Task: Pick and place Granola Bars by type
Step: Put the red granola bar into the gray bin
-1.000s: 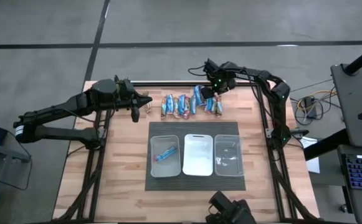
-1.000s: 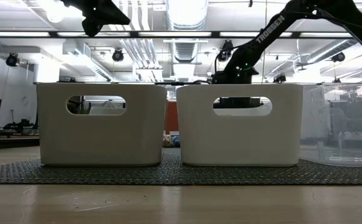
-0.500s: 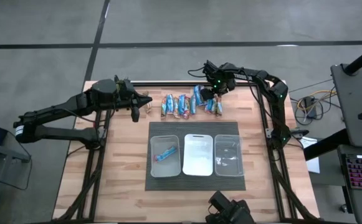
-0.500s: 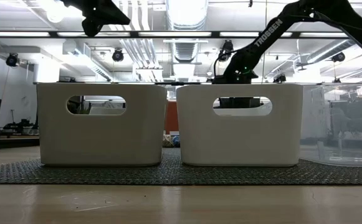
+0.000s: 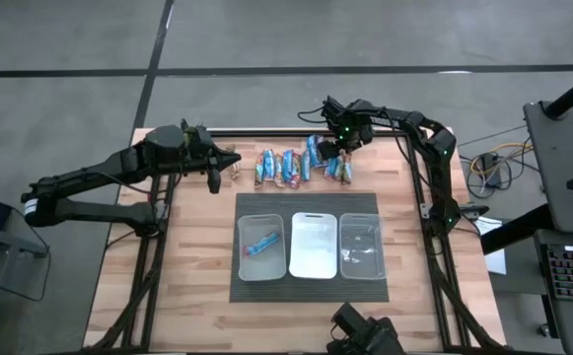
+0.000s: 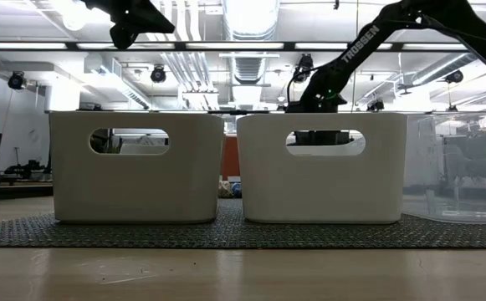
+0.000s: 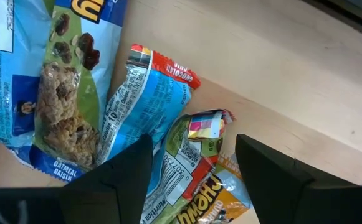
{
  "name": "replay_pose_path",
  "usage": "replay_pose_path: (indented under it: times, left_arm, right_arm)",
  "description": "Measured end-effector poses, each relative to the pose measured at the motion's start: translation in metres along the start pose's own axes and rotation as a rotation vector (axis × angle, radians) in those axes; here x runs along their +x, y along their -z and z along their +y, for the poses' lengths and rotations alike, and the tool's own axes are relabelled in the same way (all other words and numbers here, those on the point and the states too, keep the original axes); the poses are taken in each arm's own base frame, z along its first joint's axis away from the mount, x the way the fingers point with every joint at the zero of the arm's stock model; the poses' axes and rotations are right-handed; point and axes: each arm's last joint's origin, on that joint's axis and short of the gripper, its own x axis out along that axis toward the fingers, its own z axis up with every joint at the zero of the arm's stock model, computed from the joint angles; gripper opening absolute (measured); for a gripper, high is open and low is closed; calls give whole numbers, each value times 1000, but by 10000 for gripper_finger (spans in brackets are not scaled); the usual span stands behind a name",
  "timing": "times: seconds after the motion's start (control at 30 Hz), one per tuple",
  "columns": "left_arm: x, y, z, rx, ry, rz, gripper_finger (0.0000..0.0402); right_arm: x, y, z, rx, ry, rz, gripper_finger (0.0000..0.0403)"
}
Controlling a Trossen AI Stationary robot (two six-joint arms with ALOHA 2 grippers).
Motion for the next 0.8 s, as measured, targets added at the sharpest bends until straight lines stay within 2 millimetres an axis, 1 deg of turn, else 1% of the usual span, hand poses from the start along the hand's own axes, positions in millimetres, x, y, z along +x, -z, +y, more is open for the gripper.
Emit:
replay_pose_path:
  times: [0.27,0.6,0.8]
  left_arm:
    - [0,0,0,0,0,0,0]
    - [0,0,0,-2,0,0,0]
    - [0,0,0,-6,0,0,0]
  right_arm:
    - [-1,3,-1,2,12,26,216]
    - [-1,4,-2,-11,16,36,154]
    - [-2,4,-2,-16,14,31,135]
